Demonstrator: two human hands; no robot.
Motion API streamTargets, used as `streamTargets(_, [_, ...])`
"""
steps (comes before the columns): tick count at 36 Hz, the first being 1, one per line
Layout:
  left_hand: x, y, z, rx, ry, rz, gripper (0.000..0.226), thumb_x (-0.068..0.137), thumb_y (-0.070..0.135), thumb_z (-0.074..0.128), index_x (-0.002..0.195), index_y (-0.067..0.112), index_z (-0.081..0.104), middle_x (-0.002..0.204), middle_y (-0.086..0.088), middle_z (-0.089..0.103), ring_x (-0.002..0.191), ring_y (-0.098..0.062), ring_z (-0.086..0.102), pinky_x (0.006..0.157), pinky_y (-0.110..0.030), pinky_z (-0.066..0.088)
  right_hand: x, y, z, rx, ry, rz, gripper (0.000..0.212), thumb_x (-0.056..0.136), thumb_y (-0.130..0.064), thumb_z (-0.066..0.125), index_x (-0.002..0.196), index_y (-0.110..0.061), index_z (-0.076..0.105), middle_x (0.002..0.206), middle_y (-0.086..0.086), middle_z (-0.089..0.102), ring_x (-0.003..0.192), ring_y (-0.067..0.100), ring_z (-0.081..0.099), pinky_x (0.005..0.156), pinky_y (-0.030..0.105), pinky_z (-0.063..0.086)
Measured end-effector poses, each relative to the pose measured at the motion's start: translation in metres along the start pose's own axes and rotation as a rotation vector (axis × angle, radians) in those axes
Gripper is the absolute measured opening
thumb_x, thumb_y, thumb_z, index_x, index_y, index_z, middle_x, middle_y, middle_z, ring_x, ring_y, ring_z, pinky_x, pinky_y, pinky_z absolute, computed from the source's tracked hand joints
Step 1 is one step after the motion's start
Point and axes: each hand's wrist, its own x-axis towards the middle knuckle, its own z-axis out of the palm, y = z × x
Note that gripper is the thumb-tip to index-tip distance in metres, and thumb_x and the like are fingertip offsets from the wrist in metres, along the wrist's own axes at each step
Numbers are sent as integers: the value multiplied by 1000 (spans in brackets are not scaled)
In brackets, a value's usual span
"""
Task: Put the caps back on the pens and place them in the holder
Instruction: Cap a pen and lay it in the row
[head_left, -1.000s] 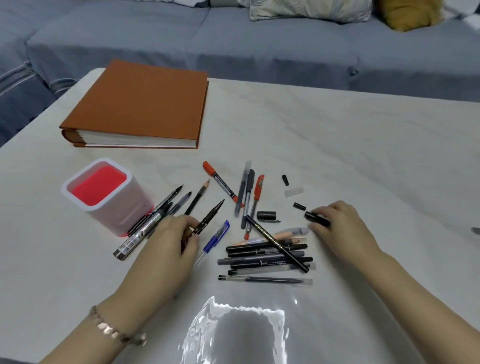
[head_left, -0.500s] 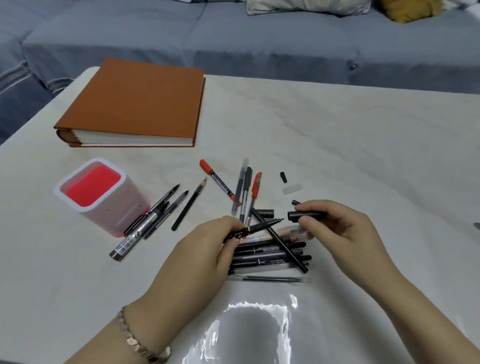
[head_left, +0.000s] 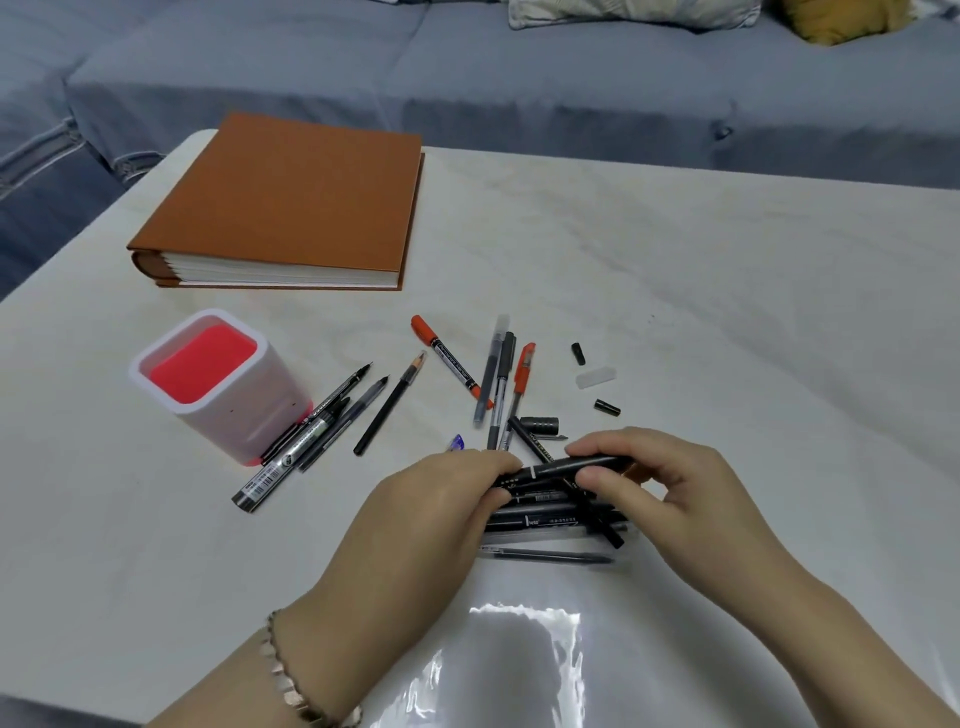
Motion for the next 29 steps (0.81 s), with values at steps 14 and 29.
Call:
streamTargets(14, [20, 1, -17, -277, -318, -11, 33, 80, 19, 53, 107, 38, 53, 78, 2, 65, 69, -12, 56, 63, -20, 44, -5, 9, 0, -123, -33, -305, 25, 87, -44, 48, 95, -28, 64, 82, -8, 67, 75, 2, 61, 67, 16, 48])
streamTargets(29, [16, -15, -6, -817, 44, -680, 23, 89, 0, 47, 89, 22, 51, 77, -6, 63, 69, -14, 69, 68, -24, 56, 44, 56, 1, -475, 182, 159, 27, 88, -14, 55, 114, -15, 61, 94, 4, 59, 87, 21, 55, 79, 31, 44])
